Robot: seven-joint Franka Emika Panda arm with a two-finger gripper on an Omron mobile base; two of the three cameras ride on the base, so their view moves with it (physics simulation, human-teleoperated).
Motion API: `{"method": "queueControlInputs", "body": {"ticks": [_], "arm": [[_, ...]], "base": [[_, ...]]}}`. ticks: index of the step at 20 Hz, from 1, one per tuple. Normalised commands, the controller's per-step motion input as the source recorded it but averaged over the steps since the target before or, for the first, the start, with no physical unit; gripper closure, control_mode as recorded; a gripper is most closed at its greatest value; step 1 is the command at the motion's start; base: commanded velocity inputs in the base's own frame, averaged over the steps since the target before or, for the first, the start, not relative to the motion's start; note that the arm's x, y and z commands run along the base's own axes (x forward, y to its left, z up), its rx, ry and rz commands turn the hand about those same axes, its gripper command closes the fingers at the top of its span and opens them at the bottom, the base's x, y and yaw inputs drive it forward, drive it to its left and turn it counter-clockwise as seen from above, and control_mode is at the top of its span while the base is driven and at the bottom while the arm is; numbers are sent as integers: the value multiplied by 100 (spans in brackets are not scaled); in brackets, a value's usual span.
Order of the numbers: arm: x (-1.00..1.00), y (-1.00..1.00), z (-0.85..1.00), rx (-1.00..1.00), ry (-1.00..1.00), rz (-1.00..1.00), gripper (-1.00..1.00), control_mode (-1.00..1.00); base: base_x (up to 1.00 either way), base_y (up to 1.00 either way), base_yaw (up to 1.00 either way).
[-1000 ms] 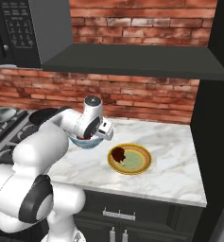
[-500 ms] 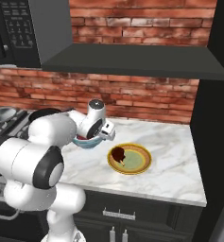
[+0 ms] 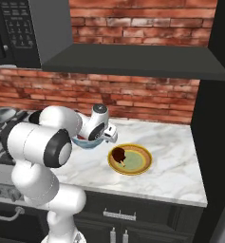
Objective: Place one of the steaks on the plate and the other in the bowl. Then place the bowl in the fridge.
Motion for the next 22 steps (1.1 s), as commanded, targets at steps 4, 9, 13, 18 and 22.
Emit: {"method": "queueControlInputs", "body": {"ticks": [4,9,13,18,22], "arm": [[2,2,-16,0,0,0,100,-100],[-18,9,-11,1,0,-5,100,-100],[-92,0,2,0,-26,-17,100,-100],[-86,1,37,0,-32,-24,100,-100],[-72,24,56,0,-34,-33,100,-100]], "base": [[0,0,0],[0,0,0],[0,0,0],[0,0,0],[0,0,0]]}}
